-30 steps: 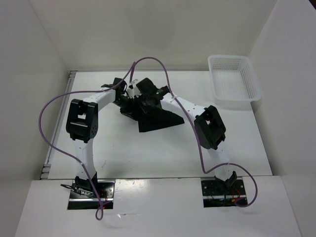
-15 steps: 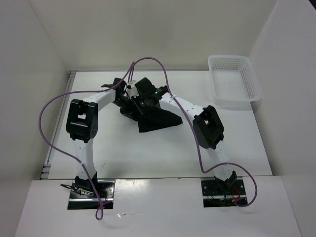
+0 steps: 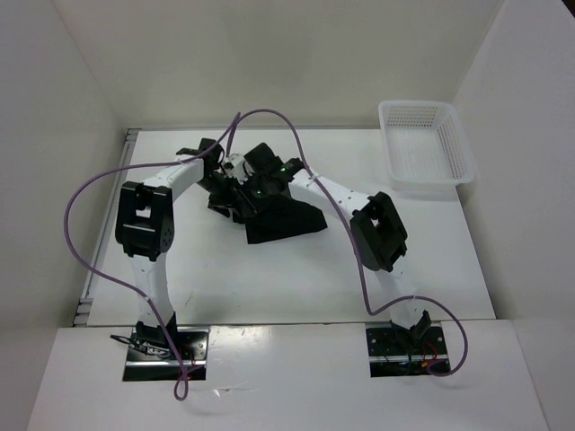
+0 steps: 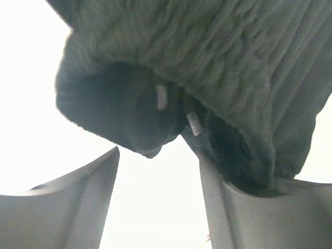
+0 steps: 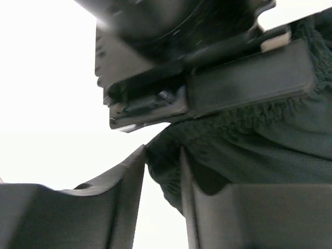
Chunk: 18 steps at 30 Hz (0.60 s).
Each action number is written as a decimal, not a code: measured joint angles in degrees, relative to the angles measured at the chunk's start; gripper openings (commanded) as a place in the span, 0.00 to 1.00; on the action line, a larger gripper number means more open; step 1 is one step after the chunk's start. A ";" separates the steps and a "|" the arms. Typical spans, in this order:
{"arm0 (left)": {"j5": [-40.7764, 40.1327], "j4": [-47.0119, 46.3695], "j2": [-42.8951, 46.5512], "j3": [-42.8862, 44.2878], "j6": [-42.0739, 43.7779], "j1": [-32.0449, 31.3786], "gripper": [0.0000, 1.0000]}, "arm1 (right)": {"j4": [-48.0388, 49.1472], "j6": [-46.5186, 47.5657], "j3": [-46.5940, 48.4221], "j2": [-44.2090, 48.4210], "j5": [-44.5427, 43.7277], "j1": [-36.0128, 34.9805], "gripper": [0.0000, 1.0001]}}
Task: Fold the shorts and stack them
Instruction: Fold the shorts
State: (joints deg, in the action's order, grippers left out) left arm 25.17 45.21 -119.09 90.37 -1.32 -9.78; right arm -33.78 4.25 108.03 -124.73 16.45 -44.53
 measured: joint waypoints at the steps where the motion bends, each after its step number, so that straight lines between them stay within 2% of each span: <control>1: -0.79 0.44 0.50 0.02 0.13 0.17 0.74 | -0.24 0.22 0.00 0.42 0.87 -0.02 0.44; 4: -3.50 1.84 2.45 0.09 0.04 0.33 0.75 | -0.66 1.42 0.00 2.54 3.43 -0.15 0.53; 9: -6.80 3.43 3.69 2.12 0.07 0.39 0.76 | -0.70 3.17 -0.26 7.58 4.39 -0.46 0.56; 10: -7.39 3.50 3.69 2.71 0.04 0.57 0.80 | -0.68 3.37 -0.57 8.85 4.37 -0.48 0.56; 11: -7.78 3.52 3.78 3.37 0.09 0.66 0.88 | -0.63 3.56 -0.87 9.94 4.31 -0.50 0.56; 13: -8.11 3.28 4.11 4.61 0.28 0.79 0.89 | -0.17 3.76 -2.25 12.37 3.56 -0.31 0.58; 14: -7.91 2.99 4.46 5.03 0.28 0.87 1.00 | -0.11 3.74 -3.04 13.38 3.06 -0.07 0.59; 18: -4.87 1.55 5.99 8.46 0.98 1.03 1.00 | 1.20 2.27 -8.70 16.26 0.37 3.87 0.66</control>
State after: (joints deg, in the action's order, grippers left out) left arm 20.29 46.76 -113.10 98.83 -0.34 -8.75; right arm -32.58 6.52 99.33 -108.47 16.82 -40.66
